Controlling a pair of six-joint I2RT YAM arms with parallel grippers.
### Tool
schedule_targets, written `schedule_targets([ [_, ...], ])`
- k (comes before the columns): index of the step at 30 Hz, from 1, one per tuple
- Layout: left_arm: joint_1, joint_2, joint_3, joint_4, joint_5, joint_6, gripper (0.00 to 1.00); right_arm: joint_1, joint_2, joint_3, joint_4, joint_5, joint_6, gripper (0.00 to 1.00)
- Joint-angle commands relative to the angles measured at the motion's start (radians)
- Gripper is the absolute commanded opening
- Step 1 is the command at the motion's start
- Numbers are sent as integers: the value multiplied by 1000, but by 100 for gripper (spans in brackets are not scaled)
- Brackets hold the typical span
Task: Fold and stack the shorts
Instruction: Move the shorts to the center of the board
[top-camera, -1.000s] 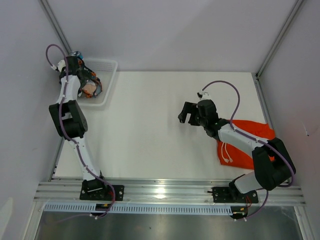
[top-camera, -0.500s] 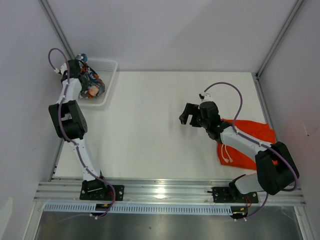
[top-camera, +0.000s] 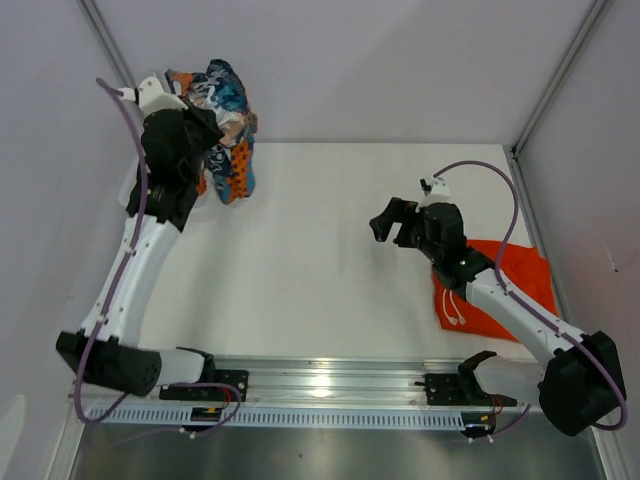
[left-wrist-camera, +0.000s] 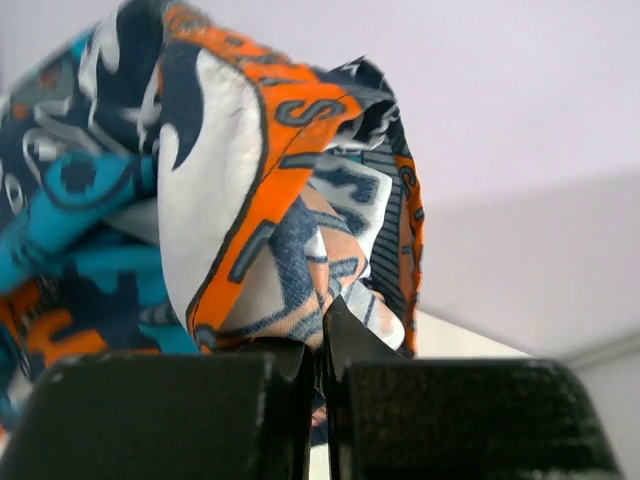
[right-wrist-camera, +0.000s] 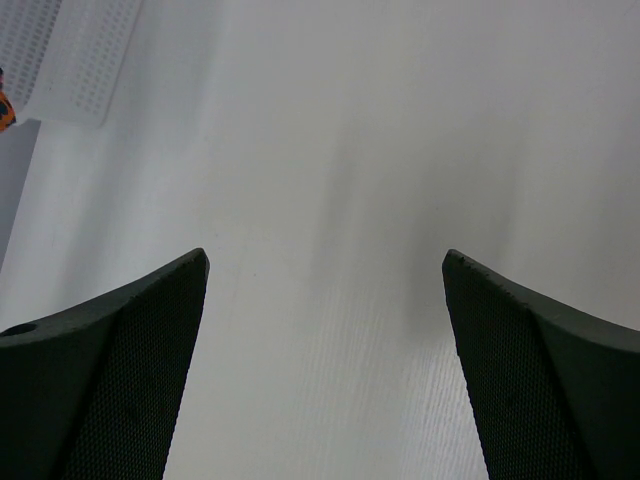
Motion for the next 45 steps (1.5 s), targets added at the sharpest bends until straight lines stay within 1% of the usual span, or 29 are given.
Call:
schedule_targets([
  [1,-69,-119,-95,56,-38,15,0,-16,-48,-5,-14,7,-26,100],
  [3,-101,-195,-140,42,-9,-38,1,-22,-68,0,-14,-7,-27,100],
  [4,-147,-222,-157,51,10,-48,1,-27,-75,7,-35,-10,-27,100],
  [5,-176,-250,-205,56,-13,-55,1,-28,-78,12,-48,-18,-29,99],
  [7,-254,-323,-232,71,-45,-75,2,-31,-85,20,-54,-30,-32,99],
  [10,-302,-382,-269,48,-49,-144,2,-33,-98,30,-68,-36,-38,99],
  [11,-307,-390,-278,39,-35,-167,2,-34,-101,32,-68,-65,-38,99],
  [12,-316,-397,-290,10,-13,-227,3,-34,-105,30,-77,-64,-38,99],
  [14,-351,-408,-316,-9,2,-269,1,-36,-119,24,-83,-65,-38,100],
  [17,-409,-393,-370,-15,-48,-308,1,-37,-133,15,-94,-65,-38,99],
  [19,-417,-339,-391,7,-55,-322,2,-41,-127,14,-104,-68,-36,99],
  [20,-417,-310,-388,16,-49,-327,6,-42,-122,14,-107,-70,-33,100],
  [21,-417,-276,-373,46,-38,-315,22,-44,-118,15,-111,-71,-32,99],
  [22,-417,-188,-353,66,-6,-307,37,-47,-111,17,-109,-76,-32,100],
  [23,-417,-134,-336,77,19,-304,84,-48,-104,17,-109,-82,-30,100],
  [24,-416,-70,-253,47,48,-292,99,-50,-101,17,-104,-87,-27,100],
  [25,-416,1,-206,-4,116,-261,99,-51,-99,17,-100,-94,-21,99],
  [26,-416,140,20,-160,146,-231,99,-51,-96,15,-94,-126,-23,99],
  [27,-416,205,102,-255,157,-192,99,-50,-90,14,-82,-151,-24,99],
  [28,-416,254,180,-348,128,-180,99,-47,-88,9,-75,-192,-26,99],
  [29,-416,305,325,-454,110,-149,99,-42,-85,6,-57,-215,-30,99],
  [31,-387,295,356,-489,82,-138,99,-16,-64,0,-39,-273,-53,99],
  [32,-370,273,318,-471,94,-140,99,-1,-52,1,-31,-283,-61,98],
  [33,-344,206,290,-452,109,-144,99,19,-38,6,-31,-281,-67,98],
  [35,-266,120,163,-383,146,-158,99,83,22,27,-31,-269,-73,98],
  [36,-240,33,103,-365,154,-161,99,99,49,35,-31,-271,-69,97],
  [37,-200,-7,75,-349,155,-164,99,126,107,44,-31,-268,-64,95],
  [42,-175,-220,-57,-349,77,-157,99,226,288,89,57,-288,-66,83],
  [45,-176,-290,-143,-360,57,-170,99,300,370,153,58,-257,-73,77],
])
